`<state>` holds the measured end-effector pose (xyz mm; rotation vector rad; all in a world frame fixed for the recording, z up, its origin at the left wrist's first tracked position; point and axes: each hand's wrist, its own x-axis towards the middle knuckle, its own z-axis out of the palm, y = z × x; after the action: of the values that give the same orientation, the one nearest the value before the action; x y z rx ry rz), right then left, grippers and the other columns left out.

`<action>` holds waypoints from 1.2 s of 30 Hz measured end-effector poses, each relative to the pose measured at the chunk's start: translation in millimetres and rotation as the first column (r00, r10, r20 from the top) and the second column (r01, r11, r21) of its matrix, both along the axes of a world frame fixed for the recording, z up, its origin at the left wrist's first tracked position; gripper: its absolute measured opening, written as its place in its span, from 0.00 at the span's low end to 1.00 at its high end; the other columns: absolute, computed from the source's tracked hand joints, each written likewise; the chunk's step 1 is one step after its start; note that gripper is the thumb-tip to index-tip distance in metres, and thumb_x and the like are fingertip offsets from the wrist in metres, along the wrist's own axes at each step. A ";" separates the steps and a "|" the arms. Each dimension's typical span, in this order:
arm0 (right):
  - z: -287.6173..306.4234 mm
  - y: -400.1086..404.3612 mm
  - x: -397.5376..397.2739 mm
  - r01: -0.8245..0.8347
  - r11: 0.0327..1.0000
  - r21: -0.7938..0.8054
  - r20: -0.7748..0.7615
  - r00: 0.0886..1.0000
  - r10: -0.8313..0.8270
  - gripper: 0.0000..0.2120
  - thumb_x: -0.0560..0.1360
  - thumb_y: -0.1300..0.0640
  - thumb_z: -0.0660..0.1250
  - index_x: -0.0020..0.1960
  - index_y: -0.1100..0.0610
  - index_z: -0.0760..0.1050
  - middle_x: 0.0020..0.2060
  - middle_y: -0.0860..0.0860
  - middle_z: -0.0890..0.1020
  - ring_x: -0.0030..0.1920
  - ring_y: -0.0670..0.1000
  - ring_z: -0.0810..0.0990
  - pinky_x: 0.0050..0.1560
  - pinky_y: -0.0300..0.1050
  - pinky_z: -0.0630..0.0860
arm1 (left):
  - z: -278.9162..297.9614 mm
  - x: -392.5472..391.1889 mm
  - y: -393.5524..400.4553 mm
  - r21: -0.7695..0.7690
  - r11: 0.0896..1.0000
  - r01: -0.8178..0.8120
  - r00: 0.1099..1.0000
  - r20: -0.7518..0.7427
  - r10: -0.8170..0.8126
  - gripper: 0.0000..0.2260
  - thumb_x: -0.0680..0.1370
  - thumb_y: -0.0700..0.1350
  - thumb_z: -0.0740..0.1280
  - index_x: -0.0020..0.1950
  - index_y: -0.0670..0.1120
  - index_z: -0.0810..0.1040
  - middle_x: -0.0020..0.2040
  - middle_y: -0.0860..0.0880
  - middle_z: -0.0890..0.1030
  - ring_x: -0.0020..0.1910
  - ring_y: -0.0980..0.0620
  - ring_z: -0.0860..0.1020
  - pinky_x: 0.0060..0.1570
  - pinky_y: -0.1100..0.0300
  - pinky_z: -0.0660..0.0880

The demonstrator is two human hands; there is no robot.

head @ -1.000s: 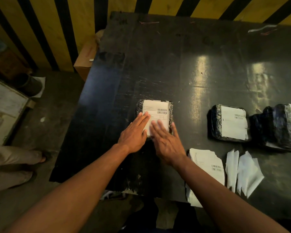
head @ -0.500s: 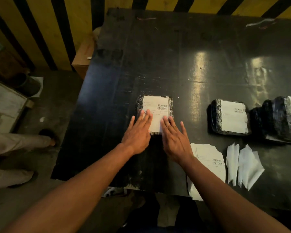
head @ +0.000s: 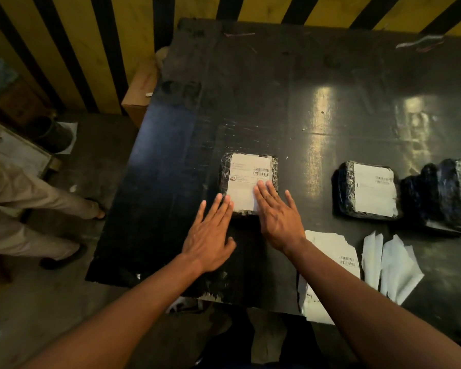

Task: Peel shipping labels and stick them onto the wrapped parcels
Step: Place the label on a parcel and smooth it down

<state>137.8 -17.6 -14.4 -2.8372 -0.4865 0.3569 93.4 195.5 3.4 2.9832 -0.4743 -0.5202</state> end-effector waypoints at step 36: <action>-2.0 -1.4 0.5 0.037 0.998 0.059 -0.017 0.999 -0.036 0.29 0.86 0.52 0.51 0.84 0.50 0.45 0.81 0.44 0.43 0.81 0.46 0.39 0.82 0.61 0.46 | 9.1 107.3 -21.5 0.058 0.998 0.035 0.999 -0.019 -0.034 0.34 0.84 0.57 0.53 0.84 0.48 0.40 0.84 0.50 0.37 0.82 0.47 0.35 0.80 0.41 0.36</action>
<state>138.4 -19.1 -16.5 -2.7797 -0.4339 0.3518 200.7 174.1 12.5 3.0282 -0.5190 -0.5738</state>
